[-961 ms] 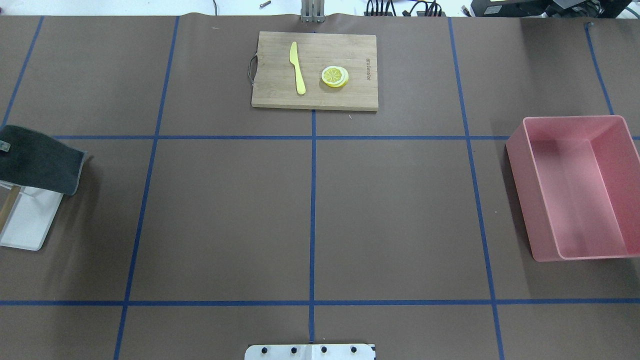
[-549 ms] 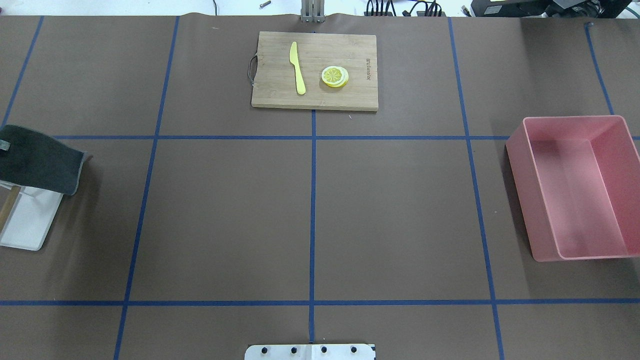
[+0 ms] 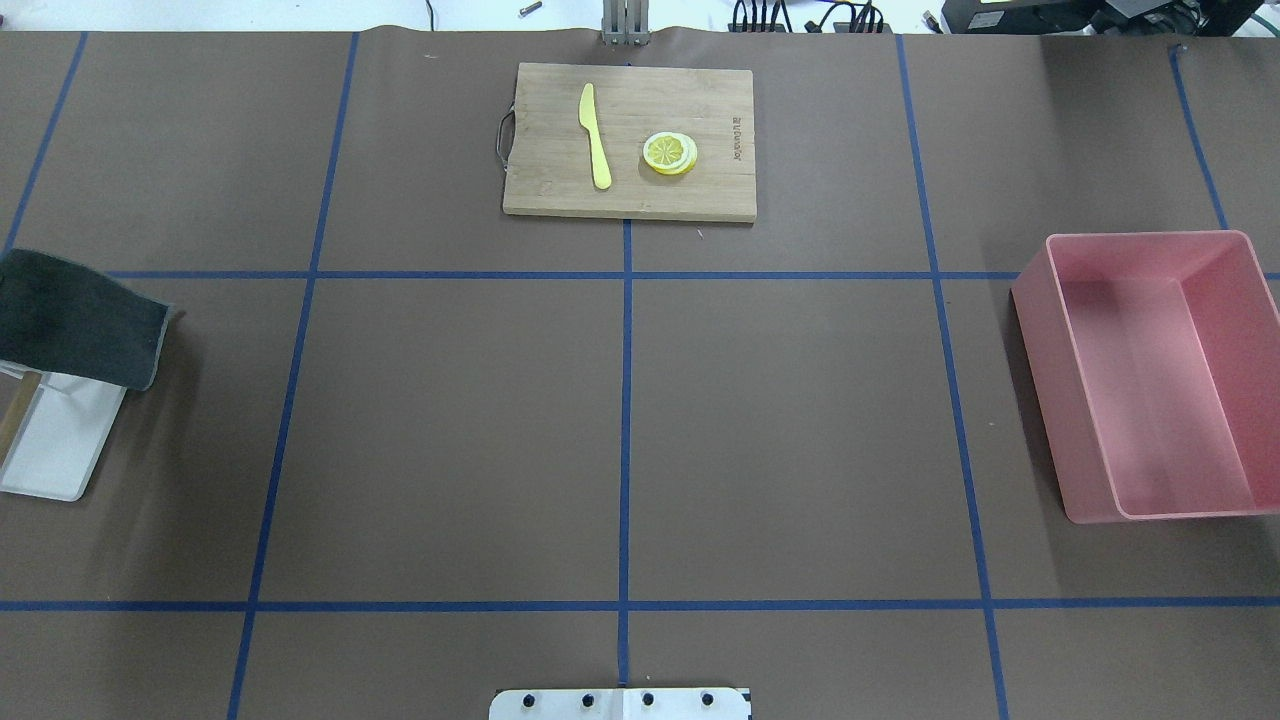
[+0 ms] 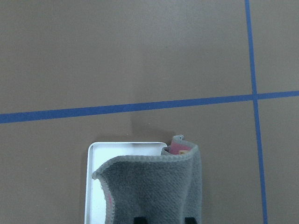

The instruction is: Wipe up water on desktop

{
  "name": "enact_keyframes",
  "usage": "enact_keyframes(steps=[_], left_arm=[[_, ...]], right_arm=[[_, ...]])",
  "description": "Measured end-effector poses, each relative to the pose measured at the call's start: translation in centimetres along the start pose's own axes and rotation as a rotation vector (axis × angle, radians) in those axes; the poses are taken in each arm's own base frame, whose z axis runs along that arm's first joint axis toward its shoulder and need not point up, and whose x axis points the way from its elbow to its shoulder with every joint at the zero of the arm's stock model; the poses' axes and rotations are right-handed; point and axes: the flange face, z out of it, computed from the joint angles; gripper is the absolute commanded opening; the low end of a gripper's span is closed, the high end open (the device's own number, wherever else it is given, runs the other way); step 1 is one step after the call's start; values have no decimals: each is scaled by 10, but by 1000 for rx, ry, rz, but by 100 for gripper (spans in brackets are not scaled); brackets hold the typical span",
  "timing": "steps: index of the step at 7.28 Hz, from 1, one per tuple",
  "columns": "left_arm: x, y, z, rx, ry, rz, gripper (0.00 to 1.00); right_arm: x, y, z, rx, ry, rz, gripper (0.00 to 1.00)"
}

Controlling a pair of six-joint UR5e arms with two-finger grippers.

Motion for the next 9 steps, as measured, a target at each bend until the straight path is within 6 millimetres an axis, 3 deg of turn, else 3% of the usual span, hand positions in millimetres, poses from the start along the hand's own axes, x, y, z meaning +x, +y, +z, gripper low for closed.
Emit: enact_keyframes(steps=[3, 9], left_arm=[[-3, 0, -3, 6, -2, -8, 44], [-5, 1, 0, 3, -4, -8, 44]], right_arm=[[-1, 0, 0, -2, -7, -1, 100], [1, 0, 2, -8, -10, 4, 100]])
